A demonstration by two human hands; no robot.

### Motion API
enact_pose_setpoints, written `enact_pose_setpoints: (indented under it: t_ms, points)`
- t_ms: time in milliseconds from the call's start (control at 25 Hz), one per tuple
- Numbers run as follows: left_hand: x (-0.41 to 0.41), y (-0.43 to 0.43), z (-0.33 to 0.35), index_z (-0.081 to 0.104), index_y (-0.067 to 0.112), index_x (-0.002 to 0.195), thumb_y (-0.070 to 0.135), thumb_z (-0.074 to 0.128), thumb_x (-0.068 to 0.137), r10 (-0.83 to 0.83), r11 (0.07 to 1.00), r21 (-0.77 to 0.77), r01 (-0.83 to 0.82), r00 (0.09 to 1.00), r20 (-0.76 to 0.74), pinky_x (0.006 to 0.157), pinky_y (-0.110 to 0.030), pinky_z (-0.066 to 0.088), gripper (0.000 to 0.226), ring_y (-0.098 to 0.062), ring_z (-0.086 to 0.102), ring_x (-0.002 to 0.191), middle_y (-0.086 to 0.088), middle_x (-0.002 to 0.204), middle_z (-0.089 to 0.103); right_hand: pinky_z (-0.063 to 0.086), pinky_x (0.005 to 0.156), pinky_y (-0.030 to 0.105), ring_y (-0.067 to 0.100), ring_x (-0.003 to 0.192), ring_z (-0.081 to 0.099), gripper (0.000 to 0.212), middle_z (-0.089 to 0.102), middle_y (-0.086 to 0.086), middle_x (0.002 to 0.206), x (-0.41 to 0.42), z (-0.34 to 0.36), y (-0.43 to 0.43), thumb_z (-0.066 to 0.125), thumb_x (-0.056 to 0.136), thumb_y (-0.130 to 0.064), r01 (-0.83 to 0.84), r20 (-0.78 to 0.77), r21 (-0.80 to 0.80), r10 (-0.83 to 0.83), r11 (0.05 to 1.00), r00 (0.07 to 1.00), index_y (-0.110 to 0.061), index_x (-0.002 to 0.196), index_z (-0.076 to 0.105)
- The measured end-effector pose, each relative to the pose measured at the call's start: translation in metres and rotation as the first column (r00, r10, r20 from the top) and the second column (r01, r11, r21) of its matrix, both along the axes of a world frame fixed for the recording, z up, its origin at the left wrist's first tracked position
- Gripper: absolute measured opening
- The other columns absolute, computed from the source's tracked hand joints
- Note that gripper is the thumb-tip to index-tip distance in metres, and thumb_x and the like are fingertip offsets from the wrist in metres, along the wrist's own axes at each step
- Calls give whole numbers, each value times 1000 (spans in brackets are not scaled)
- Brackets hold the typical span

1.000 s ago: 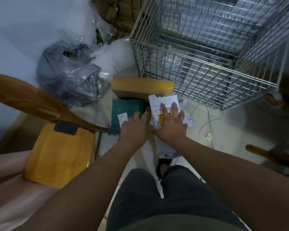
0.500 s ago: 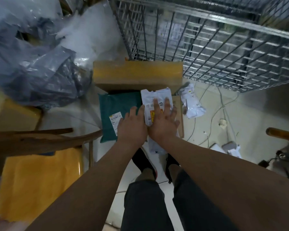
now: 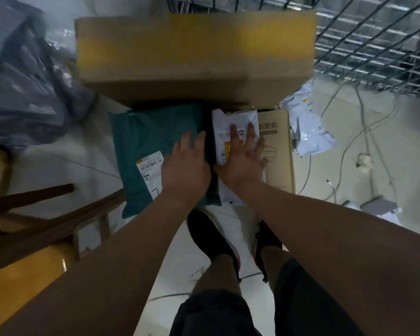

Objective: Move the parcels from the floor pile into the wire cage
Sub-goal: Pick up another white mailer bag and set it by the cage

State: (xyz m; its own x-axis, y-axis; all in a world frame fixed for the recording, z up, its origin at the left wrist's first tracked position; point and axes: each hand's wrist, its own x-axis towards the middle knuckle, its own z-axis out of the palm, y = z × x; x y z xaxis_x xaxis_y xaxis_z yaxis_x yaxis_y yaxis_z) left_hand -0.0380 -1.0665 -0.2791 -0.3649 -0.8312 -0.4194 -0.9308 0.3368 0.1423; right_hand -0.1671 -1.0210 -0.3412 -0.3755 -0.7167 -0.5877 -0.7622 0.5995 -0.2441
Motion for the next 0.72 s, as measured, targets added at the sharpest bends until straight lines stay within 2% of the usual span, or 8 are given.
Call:
enact_pose_setpoints:
  t_ms: [240, 400, 560, 720]
  points:
    - [8, -6, -48, 40, 18, 152, 20, 58, 86, -36, 998, -50, 35, 999, -12, 92, -46, 49, 68, -33, 46, 128, -13, 154, 39, 34, 107, 70, 47, 152, -10, 113, -26, 4, 167, 15, -68, -10, 67, 84, -59, -20, -15, 5, 20, 1000, 1000, -38, 159, -15]
    - [6, -6, -54, 45, 18, 148, 21, 58, 83, -35, 997, -69, 34, 999, -14, 88, -44, 50, 66, -32, 44, 128, -13, 151, 41, 30, 109, 73, 48, 152, -13, 115, -28, 3, 166, 14, -80, -10, 67, 84, -62, -26, -1, 12, 26, 1000, 1000, -39, 158, -18]
    - [-1, -7, -32, 43, 19, 149, 22, 58, 86, -20, 1000, -17, 20, 1000, 6, 91, -45, 47, 64, -32, 44, 130, -13, 153, 38, 17, 114, 73, 45, 153, -13, 110, -25, 4, 167, -4, -43, -8, 62, 87, -66, -44, 15, 42, 43, 998, 999, -40, 158, -17]
    - [-17, -10, 27, 41, 19, 150, 22, 55, 92, -18, 999, 34, 17, 999, 31, 92, -43, 44, 60, -32, 44, 129, -14, 153, 37, 23, 116, 67, 42, 154, -3, 101, -11, 8, 169, -27, 32, -12, 60, 91, -60, -87, 5, 7, 87, 996, 996, -37, 161, -9]
